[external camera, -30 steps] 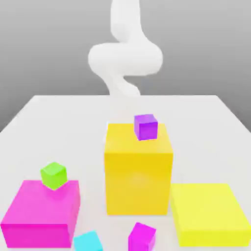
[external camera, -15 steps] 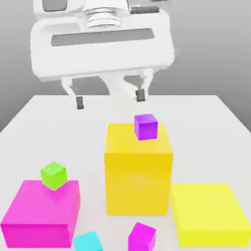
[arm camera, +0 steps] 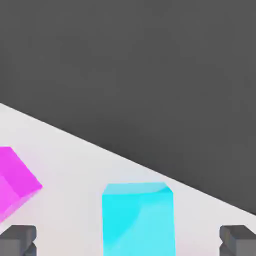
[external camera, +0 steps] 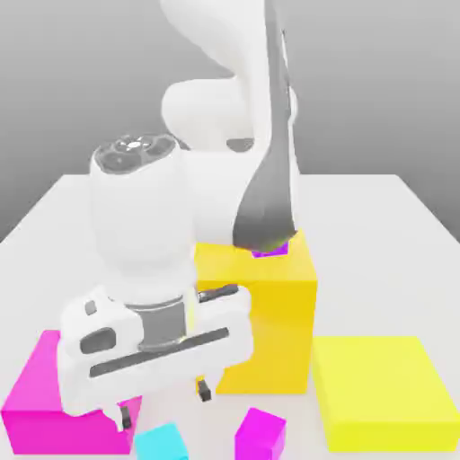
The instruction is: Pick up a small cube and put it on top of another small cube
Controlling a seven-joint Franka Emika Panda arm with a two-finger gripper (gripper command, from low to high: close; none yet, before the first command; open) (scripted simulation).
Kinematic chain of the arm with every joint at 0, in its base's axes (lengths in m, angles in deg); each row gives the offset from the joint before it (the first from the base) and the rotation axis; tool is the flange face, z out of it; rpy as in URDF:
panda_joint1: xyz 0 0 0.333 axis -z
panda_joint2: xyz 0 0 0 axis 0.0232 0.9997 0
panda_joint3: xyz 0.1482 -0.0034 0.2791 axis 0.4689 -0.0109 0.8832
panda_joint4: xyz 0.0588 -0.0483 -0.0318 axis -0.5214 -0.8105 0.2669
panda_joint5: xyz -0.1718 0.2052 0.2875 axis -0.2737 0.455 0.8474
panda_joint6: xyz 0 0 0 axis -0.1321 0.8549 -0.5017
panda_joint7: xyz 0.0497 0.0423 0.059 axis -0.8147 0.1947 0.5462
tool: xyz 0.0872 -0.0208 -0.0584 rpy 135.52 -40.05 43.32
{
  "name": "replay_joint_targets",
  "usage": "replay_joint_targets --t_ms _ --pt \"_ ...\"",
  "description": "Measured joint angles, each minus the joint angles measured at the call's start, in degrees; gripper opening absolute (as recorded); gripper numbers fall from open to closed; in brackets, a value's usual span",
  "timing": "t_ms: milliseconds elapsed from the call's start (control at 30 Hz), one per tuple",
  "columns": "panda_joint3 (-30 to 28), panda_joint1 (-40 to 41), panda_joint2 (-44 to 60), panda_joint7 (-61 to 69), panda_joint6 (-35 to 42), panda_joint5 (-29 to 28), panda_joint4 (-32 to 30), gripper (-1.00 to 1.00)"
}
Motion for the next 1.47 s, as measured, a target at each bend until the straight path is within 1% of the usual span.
replay_joint_targets --t_ms 100,133,367,500,533,733,933,1167,1233,1333,1367,1467 --pt "2.4 1.9 6.3 2.1 -4.7 2.3 1.2 0.00" --pt "3.0 2.4 7.7 2.5 -5.7 2.9 1.5 -1.00" --pt "2.9 2.4 7.6 2.5 -5.6 2.8 1.5 -1.00" --pt "0.3 0.4 0.5 0.0 -0.1 -0.7 -0.1 -1.00" --pt "-0.3 -0.3 -0.6 0.0 0.2 -2.2 -0.4 -1.00" --pt "-4.1 0.3 -11.1 -2.8 4.7 -6.1 -5.8 -1.00" --pt "-6.9 5.4 -22.7 -10.3 10.0 -10.8 -12.0 -1.00" --pt "-6.6 13.3 -36.7 -21.9 16.1 -19.1 -19.3 -1.00" --pt "-7.0 14.3 -36.4 -23.3 14.6 -19.2 -20.6 -1.00" --pt "-7.9 13.8 -31.4 -22.6 8.2 -17.8 -22.2 -1.00" --pt "-8.0 13.7 -29.8 -22.2 6.1 -17.3 -22.7 1.00" --pt "-8.0 13.7 -29.8 -22.2 6.1 -17.3 -22.7 1.00"
